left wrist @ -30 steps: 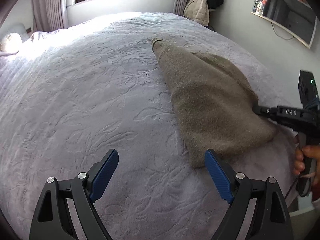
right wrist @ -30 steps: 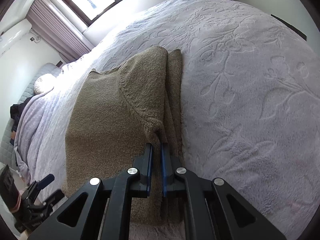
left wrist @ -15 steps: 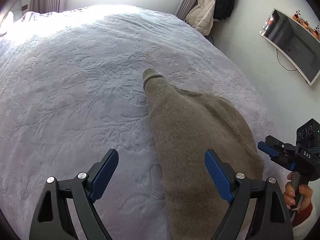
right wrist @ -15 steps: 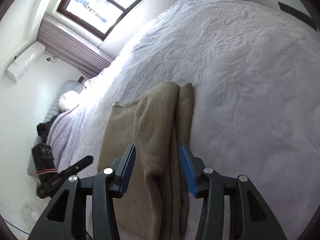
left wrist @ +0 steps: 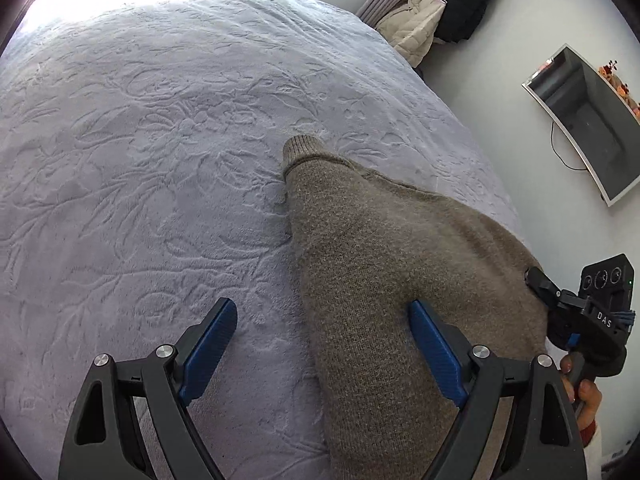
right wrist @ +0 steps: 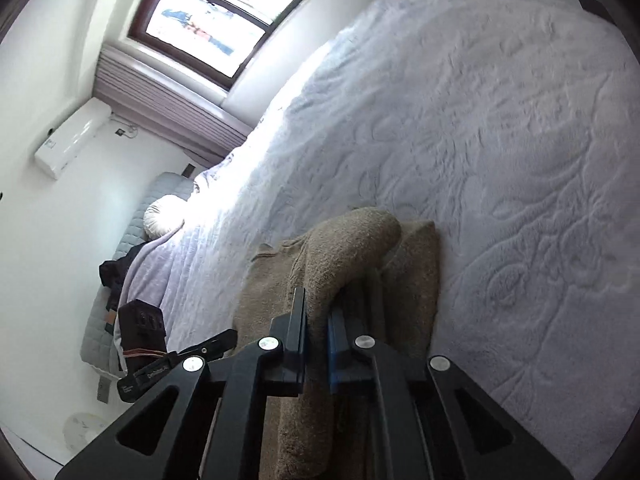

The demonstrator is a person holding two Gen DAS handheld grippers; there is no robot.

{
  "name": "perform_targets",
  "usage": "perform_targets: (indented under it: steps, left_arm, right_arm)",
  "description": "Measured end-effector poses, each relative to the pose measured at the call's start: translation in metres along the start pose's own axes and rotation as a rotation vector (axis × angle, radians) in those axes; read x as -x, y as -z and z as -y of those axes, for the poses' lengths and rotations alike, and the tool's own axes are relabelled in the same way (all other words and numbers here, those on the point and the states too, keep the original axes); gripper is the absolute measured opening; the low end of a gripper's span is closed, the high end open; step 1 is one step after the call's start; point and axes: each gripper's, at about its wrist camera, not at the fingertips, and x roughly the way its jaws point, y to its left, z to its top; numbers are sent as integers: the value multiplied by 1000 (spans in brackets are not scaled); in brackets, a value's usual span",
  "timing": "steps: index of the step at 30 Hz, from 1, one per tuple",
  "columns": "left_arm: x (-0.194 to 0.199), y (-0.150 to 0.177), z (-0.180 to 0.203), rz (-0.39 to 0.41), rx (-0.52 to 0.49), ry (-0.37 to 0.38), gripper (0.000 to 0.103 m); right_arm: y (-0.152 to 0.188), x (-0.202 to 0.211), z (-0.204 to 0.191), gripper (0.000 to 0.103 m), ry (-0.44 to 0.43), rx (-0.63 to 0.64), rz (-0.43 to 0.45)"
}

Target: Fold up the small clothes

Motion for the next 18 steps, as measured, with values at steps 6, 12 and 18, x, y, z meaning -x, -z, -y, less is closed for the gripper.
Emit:
perform_targets:
  steps: [6, 12, 18]
  left_arm:
    - [-6, 6, 9, 6, -18, -42, 89]
    - [12, 6, 15, 17, -63, -100, 89]
    - [32, 15, 17, 20, -92, -160, 89]
  right_arm:
    - [18, -21, 37, 9, 163, -35, -83]
    - [22, -7, 40, 16, 126, -104, -60]
    - [35, 20, 46, 34, 116, -157, -34]
